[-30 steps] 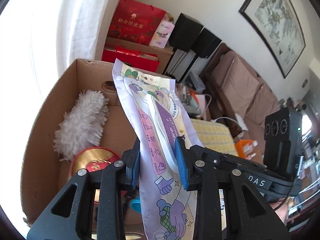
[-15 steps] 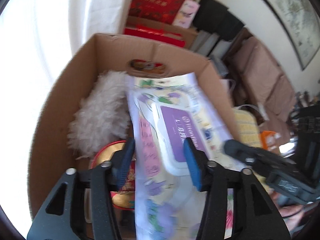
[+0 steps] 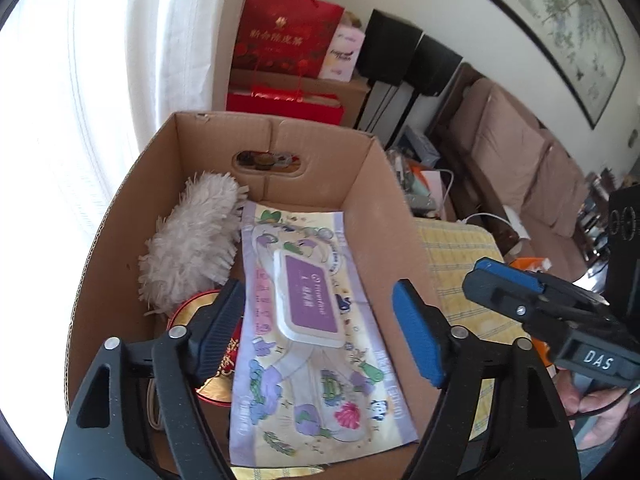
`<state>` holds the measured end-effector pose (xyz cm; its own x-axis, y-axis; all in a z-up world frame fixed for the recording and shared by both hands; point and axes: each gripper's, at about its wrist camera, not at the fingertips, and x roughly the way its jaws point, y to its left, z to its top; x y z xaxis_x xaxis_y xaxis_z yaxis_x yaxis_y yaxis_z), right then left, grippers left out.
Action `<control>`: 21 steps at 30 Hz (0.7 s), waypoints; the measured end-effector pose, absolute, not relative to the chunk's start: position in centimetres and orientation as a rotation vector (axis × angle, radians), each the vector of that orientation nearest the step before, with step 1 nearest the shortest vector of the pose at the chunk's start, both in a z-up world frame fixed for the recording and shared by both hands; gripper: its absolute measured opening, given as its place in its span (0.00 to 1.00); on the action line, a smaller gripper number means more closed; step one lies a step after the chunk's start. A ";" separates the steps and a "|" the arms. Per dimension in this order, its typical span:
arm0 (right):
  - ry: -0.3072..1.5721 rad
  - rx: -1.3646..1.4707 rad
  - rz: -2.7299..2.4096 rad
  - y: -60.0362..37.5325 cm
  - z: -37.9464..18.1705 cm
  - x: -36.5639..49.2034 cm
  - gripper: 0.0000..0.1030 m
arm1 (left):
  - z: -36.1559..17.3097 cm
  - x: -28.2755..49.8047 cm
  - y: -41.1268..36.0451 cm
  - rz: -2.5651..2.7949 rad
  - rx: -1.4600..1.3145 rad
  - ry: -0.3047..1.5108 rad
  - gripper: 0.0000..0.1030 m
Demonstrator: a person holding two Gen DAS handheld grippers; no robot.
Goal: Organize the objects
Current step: 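Open the right gripper to drop the wet-wipes pack in the box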
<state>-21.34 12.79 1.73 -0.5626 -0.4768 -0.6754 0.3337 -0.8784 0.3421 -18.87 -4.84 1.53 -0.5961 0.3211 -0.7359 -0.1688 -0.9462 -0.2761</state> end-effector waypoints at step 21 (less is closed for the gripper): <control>-0.125 1.140 -2.628 19.1 3.2 -18.1 0.82 | 3.8 -15.6 1.8 2.507 -1.156 -0.168 0.98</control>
<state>-18.07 19.07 3.21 -0.6524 -0.2828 -0.7032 0.2145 -0.9587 0.1866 -15.56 1.78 3.79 -0.5928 0.3821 -0.7089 -0.2838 -0.9229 -0.2601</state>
